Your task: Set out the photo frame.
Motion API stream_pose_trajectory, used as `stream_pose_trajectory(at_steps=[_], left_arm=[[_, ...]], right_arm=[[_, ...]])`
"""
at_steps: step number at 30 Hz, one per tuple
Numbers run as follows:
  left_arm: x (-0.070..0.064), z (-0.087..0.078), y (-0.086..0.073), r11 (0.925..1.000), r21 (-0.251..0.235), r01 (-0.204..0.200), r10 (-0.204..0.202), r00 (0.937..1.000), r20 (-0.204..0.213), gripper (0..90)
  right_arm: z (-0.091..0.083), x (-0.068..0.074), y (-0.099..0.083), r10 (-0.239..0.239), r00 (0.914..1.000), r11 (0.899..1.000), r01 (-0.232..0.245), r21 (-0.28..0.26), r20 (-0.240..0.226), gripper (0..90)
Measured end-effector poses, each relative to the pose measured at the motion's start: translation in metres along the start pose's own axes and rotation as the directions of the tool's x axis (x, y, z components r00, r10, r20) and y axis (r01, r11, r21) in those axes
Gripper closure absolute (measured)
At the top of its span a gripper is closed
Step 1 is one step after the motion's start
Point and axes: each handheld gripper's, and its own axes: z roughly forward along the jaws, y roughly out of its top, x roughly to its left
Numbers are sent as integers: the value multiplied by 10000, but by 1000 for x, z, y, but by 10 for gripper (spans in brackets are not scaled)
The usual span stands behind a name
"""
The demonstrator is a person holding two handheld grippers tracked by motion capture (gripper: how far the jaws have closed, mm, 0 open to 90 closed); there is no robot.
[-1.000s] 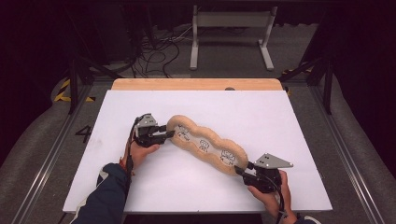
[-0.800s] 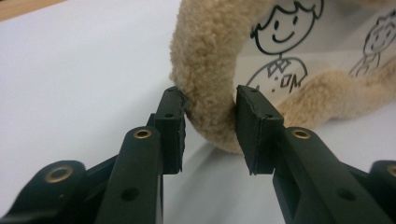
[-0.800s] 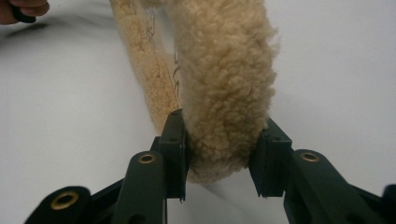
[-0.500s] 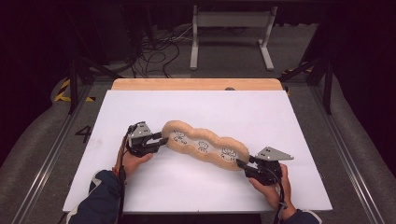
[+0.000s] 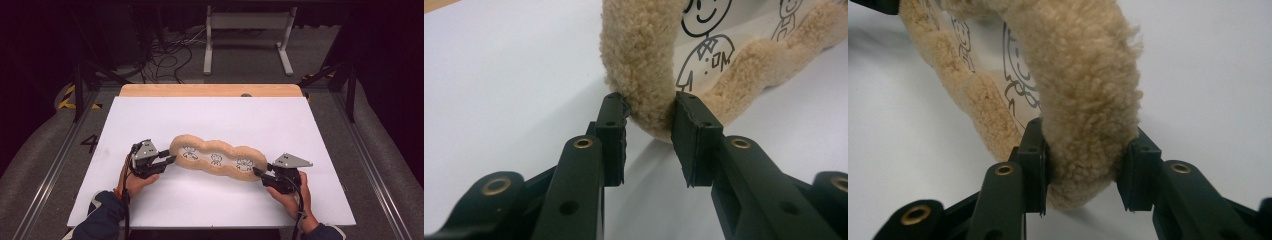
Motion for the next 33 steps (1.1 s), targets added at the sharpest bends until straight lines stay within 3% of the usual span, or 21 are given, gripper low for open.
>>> stream_pose_trajectory(at_steps=[4, 12, 22, 33], left_arm=[[-8, -6, -2, 9997, 106, -221, 224, 9995, -224, 672], [-16, -13, -7, 9998, 137, -174, 176, 9998, -130, 675], [-19, -13, -8, 9995, 170, -248, 251, 9995, -170, 678], [-20, -13, -9, 9990, 245, -381, 386, 9991, -193, 681]], right_arm=[[3, -3, 1, -130, 9999, 9999, 130, -25, 2, 613], [10, -7, 5, -358, 9992, 9993, 358, -48, 170, 586], [15, -11, 10, -680, 9971, 9977, 680, 15, 346, 557], [15, -10, 9, -683, 9966, 9976, 685, -23, 454, 540]])
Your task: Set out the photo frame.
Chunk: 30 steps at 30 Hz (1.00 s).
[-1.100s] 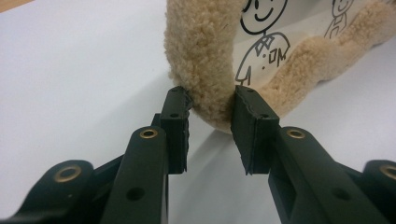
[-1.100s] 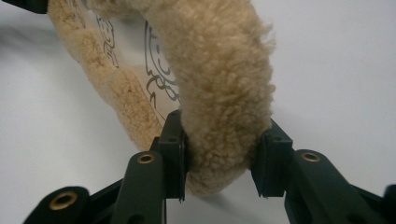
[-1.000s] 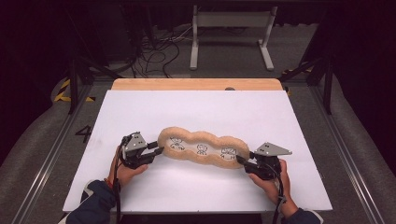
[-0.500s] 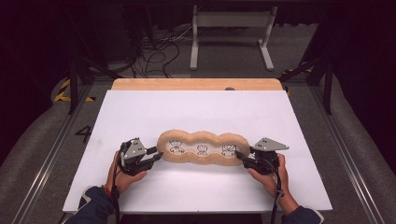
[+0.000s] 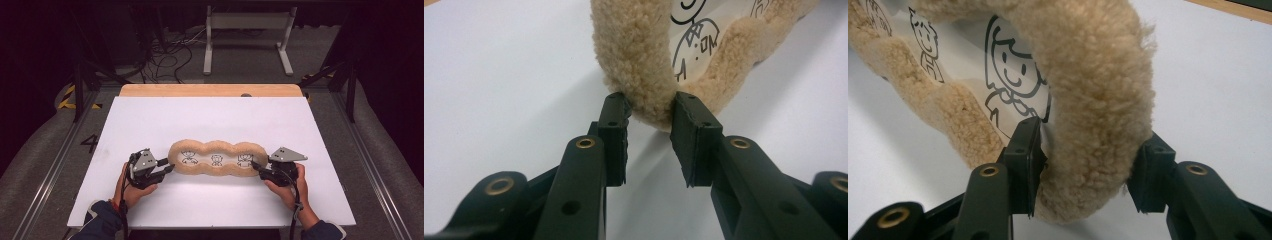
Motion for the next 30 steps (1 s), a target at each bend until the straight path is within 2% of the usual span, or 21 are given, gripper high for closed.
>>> stream_pose_trajectory(at_steps=[10, 15, 18, 21, 26, 29, 30], left_arm=[[0, -4, 0, 10000, -53, 6, -6, 10000, -51, 685], [2, -6, 0, 10000, -44, -54, 53, 9999, -150, 662], [2, -10, 0, 9998, -67, -208, 206, 9993, -326, 620], [3, -10, -1, 9998, -100, -199, 196, 9993, -330, 588], [1, -11, -1, 9985, 50, -544, 546, 9978, -389, 495], [0, -13, -3, 9982, 75, -588, 590, 9980, -236, 428], [1, -13, -4, 9984, 119, -552, 556, 9977, -394, 400]], right_arm=[[-5, 1, -1, -463, 9987, 9988, 460, 148, 190, 525], [-7, 1, -1, -490, 9986, 9987, 487, 155, 197, 514], [-9, 1, -1, -518, 9985, 9986, 515, 105, 204, 511], [-10, 0, -1, -563, 9982, 9984, 561, 101, 198, 511], [-12, 1, -1, -739, 9971, 9971, 736, 165, 163, 461], [-13, 1, -2, -873, 9961, 9961, 871, 144, 131, 466], [-13, 0, -2, -912, 9957, 9957, 910, 147, 134, 441]])
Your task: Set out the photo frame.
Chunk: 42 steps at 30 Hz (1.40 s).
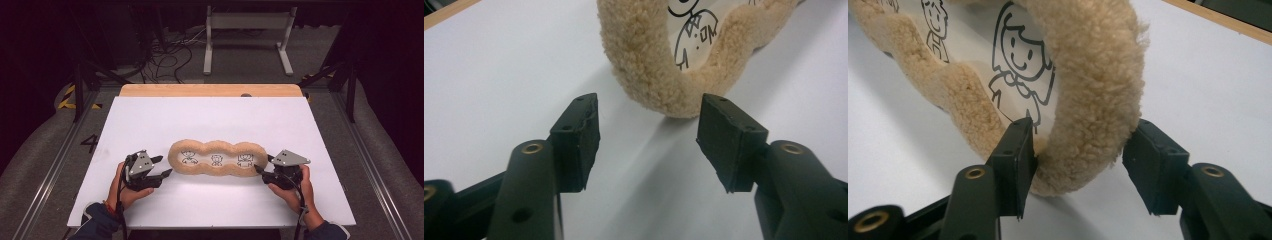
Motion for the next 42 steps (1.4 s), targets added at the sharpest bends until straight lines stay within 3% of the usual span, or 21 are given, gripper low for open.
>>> stream_pose_trajectory(at_steps=[3, 8, 14, 18, 25, 42], left_arm=[[1, 0, -1, 10000, 53, 32, -31, 10000, -91, 336], [0, 2, -2, 10000, 13, -6, 7, 9999, -129, 268], [2, 3, -3, 9995, -166, 276, -276, 9996, 0, 146], [1, 4, -3, 9998, -117, 177, -175, 9997, 146, 84], [-1, 0, -4, 9998, -216, 1, 3, 9998, 177, 64], [2, -20, -16, 9991, -423, 80, -84, 9999, -110, 62]], right_arm=[[1, 0, 0, -103, 9999, 9999, 102, 99, 107, 378], [3, -1, -2, -125, 9998, 9996, 129, 233, -136, 273], [6, -1, -3, -68, 9997, 9997, 74, 253, -217, 166], [7, 0, -3, -175, 9994, 9993, 185, 330, -306, 64], [4, 1, -4, -199, 9996, 9994, 205, 292, -200, 64], [-11, -2, -8, -77, 9999, 9999, 78, -82, 126, 76]])
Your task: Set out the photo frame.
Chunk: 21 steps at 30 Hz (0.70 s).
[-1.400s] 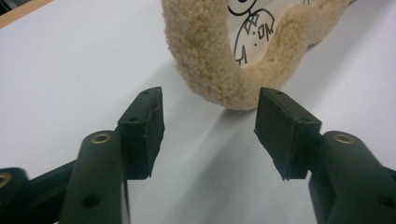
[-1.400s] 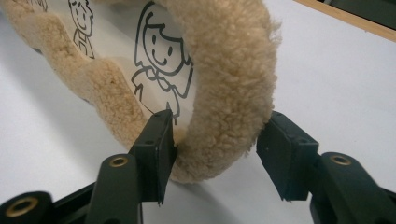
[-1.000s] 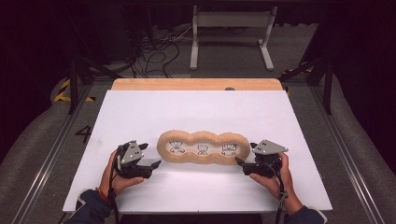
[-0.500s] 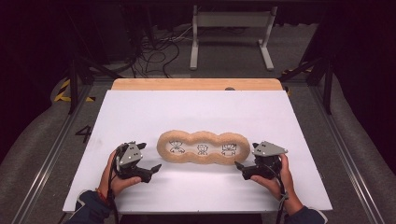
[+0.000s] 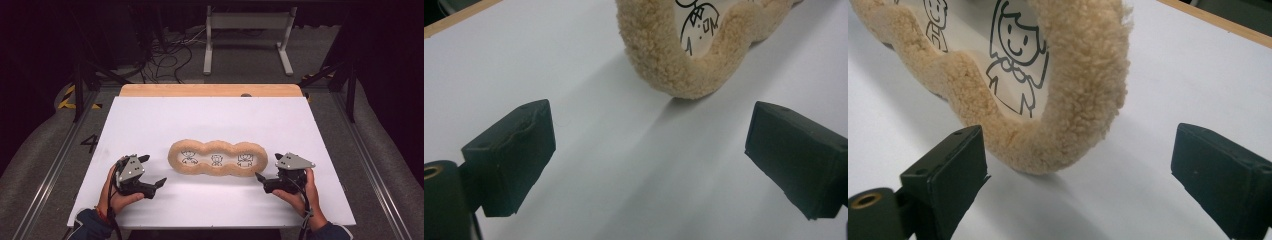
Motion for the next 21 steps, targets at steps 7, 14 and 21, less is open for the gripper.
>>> stream_pose_trajectory(at_steps=[7, 14, 21], left_arm=[[2, -5, -5, 10000, -36, 33, -33, 10000, -20, 61], [3, -11, -10, 10000, -3, 55, -55, 10000, 18, 61], [2, -17, -17, 9998, 210, 66, -65, 10000, -24, 59]], right_arm=[[-6, 3, -4, -246, 9996, 9997, 245, 91, 159, 82], [-9, 8, -8, -619, 9973, 9977, 608, 286, 395, 90], [-20, 1, -19, -425, 9968, 9987, 404, 319, 671, 93]])
